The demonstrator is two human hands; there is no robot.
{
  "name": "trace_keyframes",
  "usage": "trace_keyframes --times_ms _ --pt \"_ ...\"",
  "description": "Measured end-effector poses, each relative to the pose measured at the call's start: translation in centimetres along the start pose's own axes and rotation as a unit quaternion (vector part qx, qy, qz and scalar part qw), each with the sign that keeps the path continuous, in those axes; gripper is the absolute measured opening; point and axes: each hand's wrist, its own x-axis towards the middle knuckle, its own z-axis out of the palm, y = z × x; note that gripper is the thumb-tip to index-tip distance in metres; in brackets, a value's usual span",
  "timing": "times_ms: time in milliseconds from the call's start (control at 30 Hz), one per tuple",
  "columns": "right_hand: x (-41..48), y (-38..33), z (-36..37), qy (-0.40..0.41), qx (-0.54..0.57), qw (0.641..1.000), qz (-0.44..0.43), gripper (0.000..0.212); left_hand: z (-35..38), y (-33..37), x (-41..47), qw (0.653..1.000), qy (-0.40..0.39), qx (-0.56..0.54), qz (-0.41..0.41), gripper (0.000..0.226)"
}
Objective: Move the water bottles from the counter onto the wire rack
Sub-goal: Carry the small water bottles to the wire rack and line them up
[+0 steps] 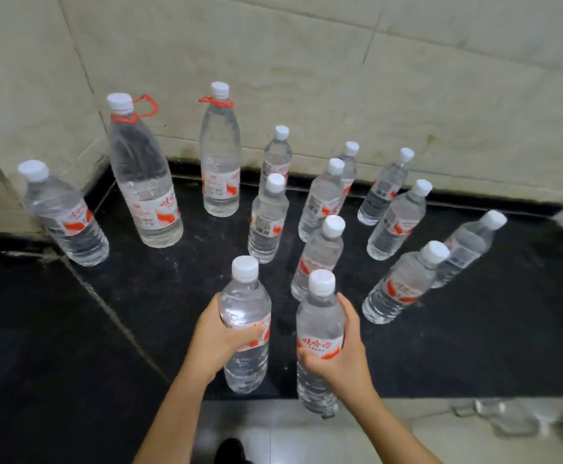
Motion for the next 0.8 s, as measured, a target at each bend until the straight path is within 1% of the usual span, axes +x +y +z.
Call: trace_keyframes --times_ms 67,167,333,433,567,700,800 --pt "-1.5 -0.1 -2.8 0.035 0.009 0.999 -0.009 0.081 2.6 0.4 -1.1 0.999 -0.032 0.014 0.016 0.065" --pt "-4.2 -0.1 -8.0 0.090 0.037 0.995 -0.024 0.080 7.2 1.2 -3.1 0.995 -0.096 -0.003 0.027 0.070" --pt "-11.4 1.8 -18.7 0.204 0.051 0.977 -0.046 0.083 17.2 1.4 -8.8 0.973 -0.222 -0.054 0.033 0.066" --pt "-16.5 2.8 -24.6 0.264 0.047 0.962 -0.051 0.079 23.7 0.6 -12.7 0.956 -0.287 -0.063 0.022 0.063" --pt "-23.4 4.6 -30.9 0.357 0.031 0.933 -0.040 0.085 31.9 -0.6 -18.1 0.927 -0.372 -0.045 0.011 0.064" --pt "-29.2 6.1 -36.2 0.428 0.034 0.903 -0.021 0.087 38.9 -0.9 -22.5 0.887 -0.462 -0.004 0.015 0.068" --pt "-32.5 7.0 -39.0 0.471 0.041 0.881 -0.019 0.088 43.0 -1.0 -25.0 0.857 -0.516 0.009 0.003 0.062"
